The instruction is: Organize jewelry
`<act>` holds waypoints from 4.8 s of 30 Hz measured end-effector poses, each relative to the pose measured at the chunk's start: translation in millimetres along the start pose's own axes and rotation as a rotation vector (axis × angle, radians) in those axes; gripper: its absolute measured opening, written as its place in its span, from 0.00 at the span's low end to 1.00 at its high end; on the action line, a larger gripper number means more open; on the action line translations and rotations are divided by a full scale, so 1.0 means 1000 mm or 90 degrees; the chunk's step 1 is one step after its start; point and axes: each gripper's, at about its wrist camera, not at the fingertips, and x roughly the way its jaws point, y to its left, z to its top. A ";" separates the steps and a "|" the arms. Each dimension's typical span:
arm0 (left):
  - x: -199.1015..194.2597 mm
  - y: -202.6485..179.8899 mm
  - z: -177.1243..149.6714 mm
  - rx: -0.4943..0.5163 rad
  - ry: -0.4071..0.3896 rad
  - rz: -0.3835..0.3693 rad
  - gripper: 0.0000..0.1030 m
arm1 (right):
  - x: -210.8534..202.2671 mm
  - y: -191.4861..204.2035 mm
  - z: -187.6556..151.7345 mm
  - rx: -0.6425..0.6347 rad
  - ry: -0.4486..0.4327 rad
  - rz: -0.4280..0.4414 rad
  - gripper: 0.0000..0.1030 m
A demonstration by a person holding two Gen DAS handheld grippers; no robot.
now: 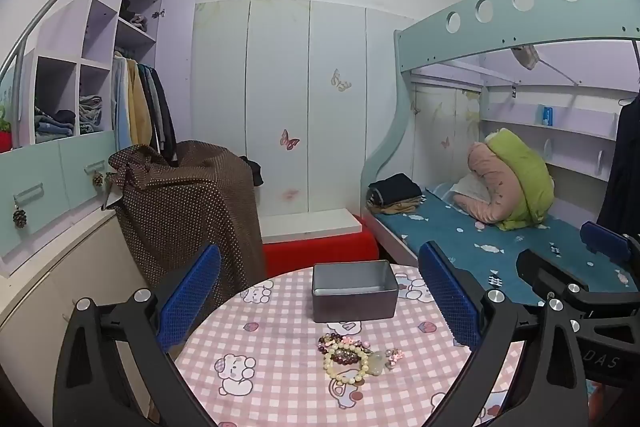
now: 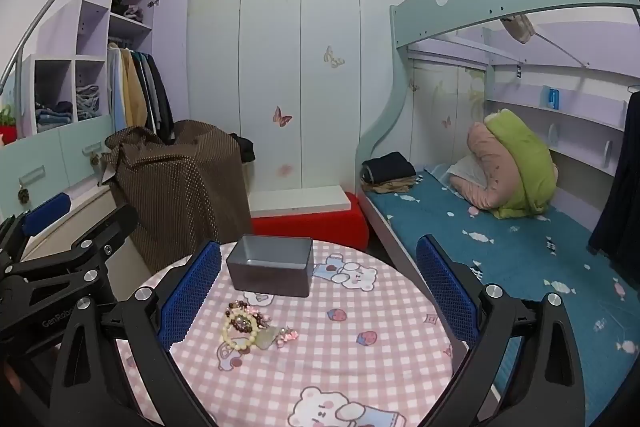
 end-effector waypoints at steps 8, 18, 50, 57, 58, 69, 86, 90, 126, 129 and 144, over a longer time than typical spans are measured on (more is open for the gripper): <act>-0.001 0.005 -0.007 -0.005 0.003 -0.002 0.93 | 0.001 0.000 -0.001 -0.001 0.001 -0.001 0.92; 0.002 0.001 -0.004 -0.004 0.010 -0.001 0.93 | 0.000 0.000 0.000 -0.002 0.001 -0.001 0.92; 0.004 0.005 -0.003 -0.004 0.009 0.000 0.93 | 0.001 0.001 0.000 -0.004 -0.003 -0.002 0.92; 0.004 0.005 -0.004 -0.004 0.009 0.000 0.93 | 0.001 0.001 0.001 -0.003 -0.002 -0.002 0.92; 0.004 0.005 -0.004 -0.004 0.010 0.000 0.93 | 0.001 0.001 0.001 -0.004 -0.002 -0.002 0.92; 0.006 0.008 -0.005 -0.005 0.013 -0.001 0.93 | 0.001 0.001 0.000 -0.004 -0.002 -0.002 0.92; 0.009 0.013 -0.015 -0.003 0.020 0.002 0.93 | -0.001 0.003 0.001 -0.003 0.000 -0.002 0.92; 0.011 0.014 -0.017 -0.001 0.025 0.004 0.93 | -0.001 0.003 0.000 -0.004 0.000 -0.003 0.92; 0.198 0.027 -0.159 -0.044 0.478 -0.061 0.79 | 0.157 -0.015 -0.125 -0.018 0.252 -0.017 0.92; 0.207 0.025 -0.166 -0.038 0.488 -0.051 0.65 | 0.162 -0.017 -0.131 -0.018 0.262 -0.018 0.92; 0.198 0.025 -0.168 0.006 0.438 -0.064 0.08 | 0.202 0.010 -0.150 -0.056 0.343 0.064 0.92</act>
